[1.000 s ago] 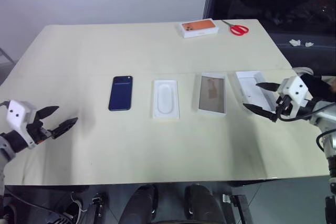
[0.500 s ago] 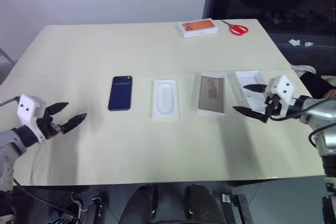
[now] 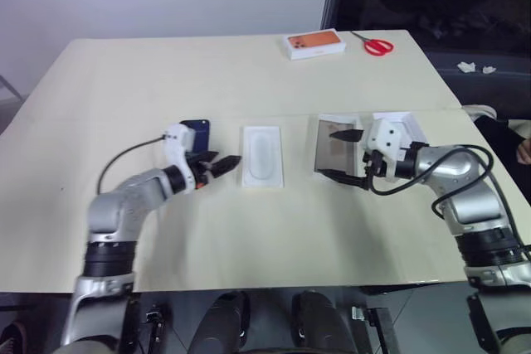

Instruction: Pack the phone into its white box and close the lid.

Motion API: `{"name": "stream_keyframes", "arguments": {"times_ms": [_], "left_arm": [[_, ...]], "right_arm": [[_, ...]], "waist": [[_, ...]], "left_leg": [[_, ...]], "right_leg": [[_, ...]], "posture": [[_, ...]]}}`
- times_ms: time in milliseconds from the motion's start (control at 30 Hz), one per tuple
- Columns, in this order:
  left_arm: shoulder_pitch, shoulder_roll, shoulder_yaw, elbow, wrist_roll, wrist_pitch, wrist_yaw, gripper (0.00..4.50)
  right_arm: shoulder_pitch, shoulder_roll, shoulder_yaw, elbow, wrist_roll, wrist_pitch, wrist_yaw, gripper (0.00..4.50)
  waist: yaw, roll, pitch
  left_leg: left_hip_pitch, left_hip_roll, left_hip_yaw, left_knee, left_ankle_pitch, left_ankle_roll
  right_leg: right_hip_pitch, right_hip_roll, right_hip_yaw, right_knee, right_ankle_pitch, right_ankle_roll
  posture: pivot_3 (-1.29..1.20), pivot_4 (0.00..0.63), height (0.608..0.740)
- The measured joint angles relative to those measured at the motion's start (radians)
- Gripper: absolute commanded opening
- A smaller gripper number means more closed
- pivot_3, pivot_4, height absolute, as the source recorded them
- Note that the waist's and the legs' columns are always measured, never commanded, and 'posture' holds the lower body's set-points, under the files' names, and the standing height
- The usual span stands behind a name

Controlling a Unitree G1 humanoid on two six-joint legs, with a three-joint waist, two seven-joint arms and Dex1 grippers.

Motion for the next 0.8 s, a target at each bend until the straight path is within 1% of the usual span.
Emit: {"name": "stream_keyframes", "arguments": {"times_ms": [100,233,367,467,600,633,667,700,767,800], "left_arm": [[-0.024,-0.002,0.014,0.013,-0.014,0.045,0.012,4.50],[-0.056,-0.043,0.067,0.066,-0.052,0.097,0.019,4.50],[-0.119,-0.133,0.135,0.149,-0.093,0.154,0.075,4.50],[-0.128,-0.177,0.138,0.152,-0.104,0.170,0.098,4.50],[-0.128,-0.190,0.131,0.150,-0.103,0.171,0.108,4.50],[-0.128,-0.193,0.132,0.153,-0.103,0.171,0.112,3.98],[-0.128,-0.193,0.133,0.160,-0.102,0.172,0.117,3.73],[-0.126,-0.193,0.133,0.166,-0.102,0.172,0.119,3.27],[-0.122,-0.193,0.136,0.178,-0.102,0.181,0.126,2.18],[-0.122,-0.195,0.140,0.186,-0.104,0.187,0.132,1.72]], "right_arm": [[0.000,0.000,-0.001,0.001,-0.002,-0.004,-0.006,4.43],[0.000,-0.001,-0.003,0.001,-0.005,-0.016,-0.009,4.43],[0.000,0.000,-0.003,0.002,-0.011,-0.026,-0.016,4.43],[0.000,0.001,-0.003,0.002,-0.012,-0.032,-0.021,4.43],[0.000,0.001,-0.003,0.002,-0.020,-0.040,-0.025,4.43],[0.000,0.001,-0.003,0.002,-0.020,-0.043,-0.026,4.50],[0.000,0.001,-0.003,0.002,-0.020,-0.043,-0.027,4.50],[0.000,0.001,-0.003,0.002,-0.020,-0.043,-0.028,4.50],[0.000,0.001,-0.003,0.002,-0.021,-0.044,-0.030,4.50],[0.000,0.001,-0.003,0.002,-0.021,-0.046,-0.031,4.50]], "waist": [[0.001,0.000,0.000],[0.005,0.000,0.000],[0.020,0.000,0.000],[0.027,0.000,-0.001],[0.026,0.000,-0.001],[0.026,0.000,-0.001],[0.026,0.000,-0.001],[0.025,0.000,-0.001],[0.025,0.000,-0.001],[0.025,0.000,-0.001]], "left_leg": [[0.000,0.000,0.000,0.000,0.000,0.000],[0.000,0.000,0.000,0.001,0.000,0.000],[0.000,-0.001,-0.001,0.005,0.000,0.000],[-0.001,-0.001,-0.001,0.009,0.001,-0.001],[-0.001,-0.001,0.000,0.011,0.000,-0.001],[-0.001,-0.001,-0.001,0.012,0.000,0.000],[-0.001,-0.001,0.000,0.012,-0.001,0.000],[-0.001,-0.001,0.000,0.012,-0.001,0.000],[-0.001,-0.001,0.000,0.012,-0.001,0.000],[-0.001,-0.001,0.000,0.012,-0.001,0.000]], "right_leg": [[0.000,0.000,0.000,0.000,0.000,0.000],[0.001,0.000,-0.001,0.000,0.000,0.000],[0.003,0.000,-0.002,0.000,0.000,0.000],[0.005,0.000,-0.002,0.000,0.000,0.000],[0.005,-0.001,-0.002,0.000,0.000,0.000],[0.006,-0.001,-0.002,0.000,0.000,0.000],[0.006,-0.001,-0.002,0.000,0.000,0.000],[0.006,-0.001,-0.002,0.000,0.000,0.000],[0.006,0.000,-0.002,0.000,0.000,0.000],[0.005,0.000,-0.002,0.000,0.000,0.000]], "posture": [[0.00,0.150,0.740],[0.00,0.150,0.740],[0.00,0.150,0.740],[0.00,0.150,0.740],[0.00,0.150,0.740],[0.00,0.150,0.740],[0.00,0.150,0.740],[0.00,0.150,0.740],[0.00,0.150,0.740],[0.00,0.150,0.740]]}}
